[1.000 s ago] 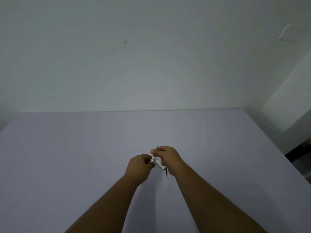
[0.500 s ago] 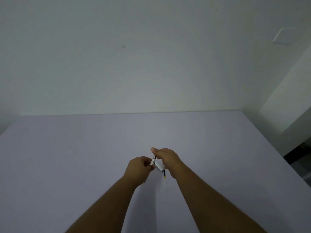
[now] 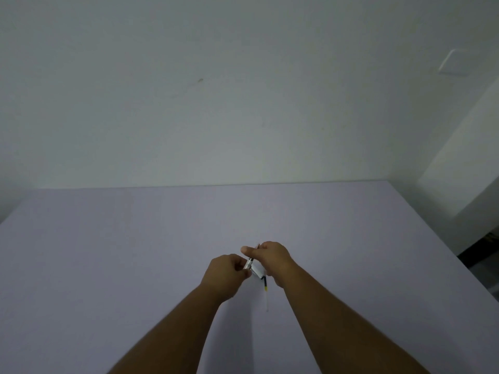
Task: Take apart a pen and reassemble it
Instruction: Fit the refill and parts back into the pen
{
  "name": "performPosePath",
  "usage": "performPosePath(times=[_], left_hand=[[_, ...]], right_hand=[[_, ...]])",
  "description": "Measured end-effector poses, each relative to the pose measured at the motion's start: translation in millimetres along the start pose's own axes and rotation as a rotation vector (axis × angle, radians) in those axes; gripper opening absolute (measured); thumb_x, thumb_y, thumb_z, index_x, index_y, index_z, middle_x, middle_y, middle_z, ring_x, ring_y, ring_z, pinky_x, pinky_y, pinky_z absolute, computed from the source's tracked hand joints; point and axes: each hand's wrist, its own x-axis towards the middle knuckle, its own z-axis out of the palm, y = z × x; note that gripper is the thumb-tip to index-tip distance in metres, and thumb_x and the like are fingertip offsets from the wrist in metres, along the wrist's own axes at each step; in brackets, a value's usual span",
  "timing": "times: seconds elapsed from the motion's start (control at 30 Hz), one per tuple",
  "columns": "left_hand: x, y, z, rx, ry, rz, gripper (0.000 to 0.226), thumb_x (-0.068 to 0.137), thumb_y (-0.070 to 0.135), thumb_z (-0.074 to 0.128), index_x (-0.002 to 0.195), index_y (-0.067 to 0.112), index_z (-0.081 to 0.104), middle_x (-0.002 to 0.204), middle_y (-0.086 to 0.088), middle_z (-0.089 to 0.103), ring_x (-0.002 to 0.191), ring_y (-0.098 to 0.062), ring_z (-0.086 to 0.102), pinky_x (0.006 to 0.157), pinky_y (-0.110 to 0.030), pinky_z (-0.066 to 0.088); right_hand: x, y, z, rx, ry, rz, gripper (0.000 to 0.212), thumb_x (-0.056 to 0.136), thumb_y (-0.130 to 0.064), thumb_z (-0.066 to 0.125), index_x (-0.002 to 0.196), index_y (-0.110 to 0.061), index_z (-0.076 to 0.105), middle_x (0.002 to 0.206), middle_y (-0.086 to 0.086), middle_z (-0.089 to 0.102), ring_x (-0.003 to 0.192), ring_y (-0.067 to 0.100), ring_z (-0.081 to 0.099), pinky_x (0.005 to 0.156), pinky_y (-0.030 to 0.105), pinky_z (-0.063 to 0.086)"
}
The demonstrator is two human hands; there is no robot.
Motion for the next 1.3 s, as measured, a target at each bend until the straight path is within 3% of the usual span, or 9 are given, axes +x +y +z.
performPosePath(times=[0.17, 0.23, 0.33, 0.5, 0.67, 0.83, 1.0, 1.13, 1.3], left_hand=[[1.0, -0.2, -2.6, -0.036, 0.021, -0.001, 0.01, 0.084, 0.025, 0.064, 0.092, 0.019, 0.069, 0.067, 0.015, 0.056, 0.053, -0.002, 0.052, 0.033, 0.0, 0.037], [1.0, 0.1, -4.0, -0.033, 0.013, -0.008, 0.006, 0.085, 0.025, 0.064, 0.09, 0.022, 0.067, 0.067, 0.014, 0.055, 0.053, -0.002, 0.051, 0.031, -0.002, 0.037], [-0.1, 0.1, -1.6, -0.03, -0.003, -0.011, 0.003, 0.085, 0.026, 0.064, 0.083, 0.026, 0.061, 0.067, 0.012, 0.056, 0.053, -0.003, 0.052, 0.03, -0.003, 0.034], [0.6, 1.3, -3.3, -0.042, 0.024, -0.004, 0.006, 0.084, 0.024, 0.065, 0.088, 0.021, 0.067, 0.067, 0.012, 0.056, 0.053, -0.003, 0.052, 0.03, -0.004, 0.036], [-2.2, -1.1, -0.6, 0.009, 0.02, 0.004, 0.013, 0.083, 0.025, 0.064, 0.093, 0.017, 0.069, 0.067, 0.014, 0.054, 0.059, -0.002, 0.05, 0.046, -0.015, 0.042], [-3.8, 1.0, -3.5, -0.014, 0.033, 0.01, 0.009, 0.085, 0.024, 0.064, 0.091, 0.018, 0.067, 0.066, 0.013, 0.054, 0.054, -0.002, 0.05, 0.035, -0.004, 0.039], [-6.1, 0.1, -0.6, 0.013, 0.049, 0.012, 0.017, 0.085, 0.026, 0.063, 0.098, 0.016, 0.069, 0.069, 0.013, 0.056, 0.063, -0.002, 0.051, 0.052, -0.014, 0.037], [-5.1, 2.7, -3.0, 0.024, 0.059, 0.022, 0.019, 0.085, 0.025, 0.063, 0.101, 0.016, 0.07, 0.087, 0.003, 0.066, 0.074, -0.008, 0.055, 0.055, -0.011, 0.036], [-5.2, 3.3, -0.6, 0.031, 0.054, 0.025, 0.017, 0.085, 0.026, 0.064, 0.098, 0.015, 0.069, 0.071, 0.011, 0.055, 0.065, -0.002, 0.051, 0.053, -0.013, 0.036]], right_hand=[[-2.4, -3.5, -3.1, 0.21, -0.035, 0.027, 0.029, 0.083, -0.037, 0.064, 0.094, -0.011, 0.068, 0.082, -0.001, 0.06, 0.067, 0.012, 0.048, 0.06, 0.024, 0.041], [-3.8, -2.7, -5.6, 0.223, -0.054, -0.021, 0.014, 0.082, -0.029, 0.067, 0.085, -0.015, 0.068, 0.08, -0.001, 0.061, 0.064, 0.012, 0.048, 0.058, 0.023, 0.042], [-3.1, -3.2, -6.2, 0.033, 0.01, 0.019, 0.032, 0.076, -0.043, 0.071, 0.067, -0.015, 0.057, 0.069, -0.001, 0.056, 0.058, 0.012, 0.047, 0.055, 0.023, 0.04], [-4.3, -2.3, -5.5, 0.249, -0.078, -0.015, 0.005, 0.083, -0.024, 0.065, 0.079, -0.022, 0.067, 0.081, -0.003, 0.062, 0.067, 0.011, 0.05, 0.057, 0.023, 0.042], [-3.8, -2.7, -3.9, 0.009, -0.009, 0.037, 0.032, 0.075, -0.042, 0.071, 0.074, -0.012, 0.06, 0.072, 0.001, 0.057, 0.062, 0.014, 0.048, 0.061, 0.027, 0.042], [-7.5, 0.2, -2.1, 0.244, -0.08, -0.028, 0.008, 0.081, -0.023, 0.068, 0.077, -0.016, 0.068, 0.077, 0.001, 0.063, 0.063, 0.012, 0.047, 0.061, 0.025, 0.043], [-7.0, -1.9, -0.6, 0.014, 0.017, -0.006, 0.033, 0.075, -0.044, 0.071, 0.069, -0.014, 0.06, 0.074, 0.0, 0.061, 0.067, 0.013, 0.053, 0.067, 0.028, 0.044], [-9.3, 0.3, -2.0, 0.213, -0.048, -0.047, 0.013, 0.081, -0.029, 0.068, 0.077, -0.018, 0.066, 0.077, 0.0, 0.061, 0.066, 0.011, 0.05, 0.064, 0.026, 0.045], [-8.9, -1.3, -3.1, 0.009, 0.013, -0.006, 0.034, 0.078, -0.046, 0.066, 0.077, -0.013, 0.061, 0.075, -0.001, 0.059, 0.07, 0.014, 0.052, 0.071, 0.03, 0.044]])
